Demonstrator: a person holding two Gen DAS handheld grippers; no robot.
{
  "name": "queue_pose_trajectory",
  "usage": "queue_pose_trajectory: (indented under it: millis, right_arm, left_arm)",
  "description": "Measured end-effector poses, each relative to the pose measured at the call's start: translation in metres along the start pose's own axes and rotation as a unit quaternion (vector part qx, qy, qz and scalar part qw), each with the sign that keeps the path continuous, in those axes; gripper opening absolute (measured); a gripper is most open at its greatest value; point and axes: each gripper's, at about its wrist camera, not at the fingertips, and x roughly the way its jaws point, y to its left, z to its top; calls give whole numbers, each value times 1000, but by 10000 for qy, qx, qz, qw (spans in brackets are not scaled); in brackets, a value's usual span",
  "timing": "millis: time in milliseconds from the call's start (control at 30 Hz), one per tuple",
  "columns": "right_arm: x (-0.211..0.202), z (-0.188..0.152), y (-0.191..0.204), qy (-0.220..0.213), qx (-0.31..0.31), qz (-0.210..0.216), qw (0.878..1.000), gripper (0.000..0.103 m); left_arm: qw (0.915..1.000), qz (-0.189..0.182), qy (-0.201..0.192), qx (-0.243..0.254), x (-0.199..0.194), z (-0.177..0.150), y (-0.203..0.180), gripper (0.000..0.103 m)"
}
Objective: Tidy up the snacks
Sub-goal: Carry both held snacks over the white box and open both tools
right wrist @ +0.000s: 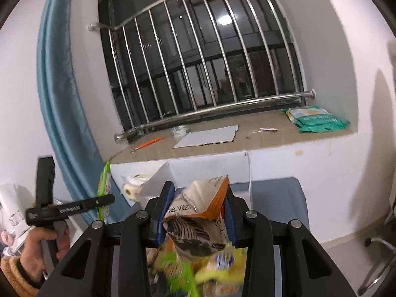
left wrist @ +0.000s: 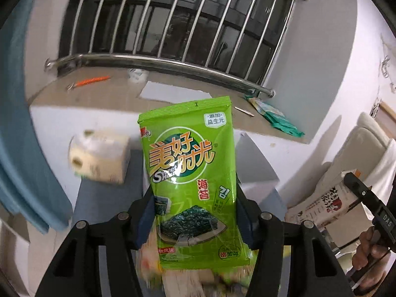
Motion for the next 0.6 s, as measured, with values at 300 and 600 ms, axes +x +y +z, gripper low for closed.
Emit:
queue_pose_trajectory:
  millis: [300,600]
  right_arm:
    - [106,94,-5,312,-239,-397,9984,38]
    - [190,92,-26,1410,-126,-617,9880,85]
  left_arm:
    - [9963,630,420,413,102,69,-6,62]
    - [9883,1174,895,381,153,66,11,103]
